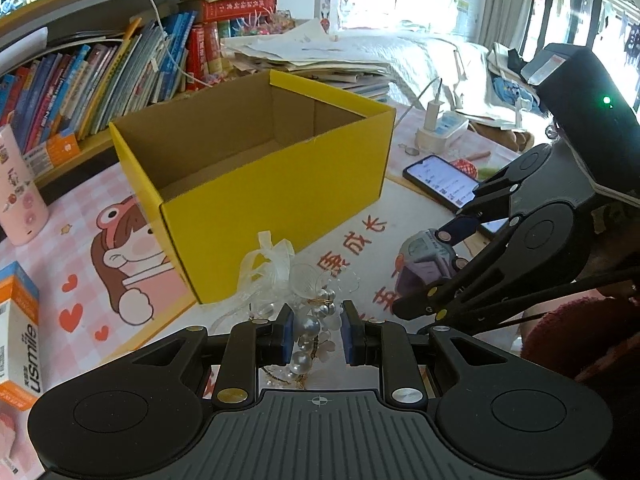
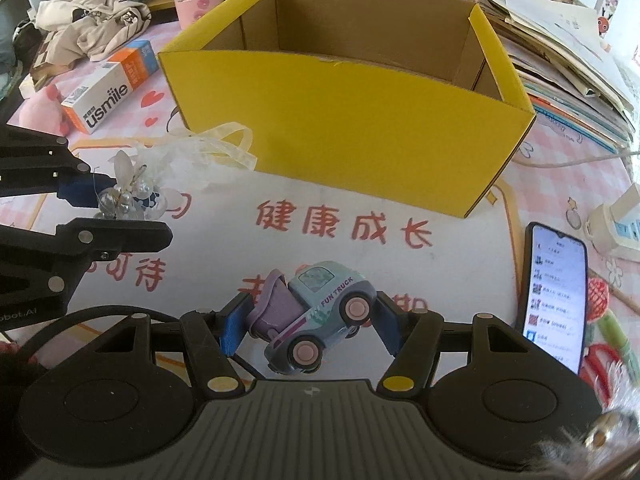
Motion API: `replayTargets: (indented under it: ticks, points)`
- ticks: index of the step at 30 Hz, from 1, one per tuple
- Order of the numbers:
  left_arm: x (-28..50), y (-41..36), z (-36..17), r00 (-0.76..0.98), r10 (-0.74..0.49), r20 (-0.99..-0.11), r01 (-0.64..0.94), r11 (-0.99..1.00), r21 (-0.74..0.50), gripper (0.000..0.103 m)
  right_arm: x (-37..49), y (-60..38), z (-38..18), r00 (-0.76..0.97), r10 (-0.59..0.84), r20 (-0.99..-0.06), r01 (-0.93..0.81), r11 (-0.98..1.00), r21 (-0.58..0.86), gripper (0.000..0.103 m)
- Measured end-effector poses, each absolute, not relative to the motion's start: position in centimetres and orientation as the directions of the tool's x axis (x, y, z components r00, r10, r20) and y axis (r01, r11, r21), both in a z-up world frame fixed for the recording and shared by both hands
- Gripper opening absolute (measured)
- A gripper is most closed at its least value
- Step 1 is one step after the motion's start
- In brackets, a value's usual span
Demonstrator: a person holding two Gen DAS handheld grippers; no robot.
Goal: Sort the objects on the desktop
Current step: 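Carry the jewelry and truck toward the yellow box with both tools, then lower the jewelry and truck into the yellow box and open both tools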
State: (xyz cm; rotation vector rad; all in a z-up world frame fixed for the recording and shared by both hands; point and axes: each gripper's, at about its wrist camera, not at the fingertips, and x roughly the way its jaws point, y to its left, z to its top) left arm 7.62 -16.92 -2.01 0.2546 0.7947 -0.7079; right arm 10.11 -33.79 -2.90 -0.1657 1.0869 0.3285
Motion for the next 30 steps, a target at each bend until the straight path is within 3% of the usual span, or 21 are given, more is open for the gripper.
replayTargets:
  ticks: [9, 23, 30]
  points:
    - [8.6, -18.7, -0.3, 0.459, -0.503, -0.733, 0.688, 0.723, -0.065, 0.022, 12.2, -35.5, -0.8, 0.385, 0.233, -0.893, -0.443, 0.895, 0.042, 0.062]
    - [11.5, -19.0, 6.5, 0.656, -0.493, -0.571, 0.624, 0.780, 0.044, 0.022, 17.1, -36.6, 6.5, 0.527, 0.338, -0.780, -0.564, 0.825, -0.024, 0.062]
    - [15.9, -19.8, 8.0, 0.742, -0.439, -0.507, 0.561, 0.820, 0.111, 0.022, 22.0, -35.6, 7.3, 0.556, 0.348, -0.755, -0.622, 0.776, -0.100, 0.062]
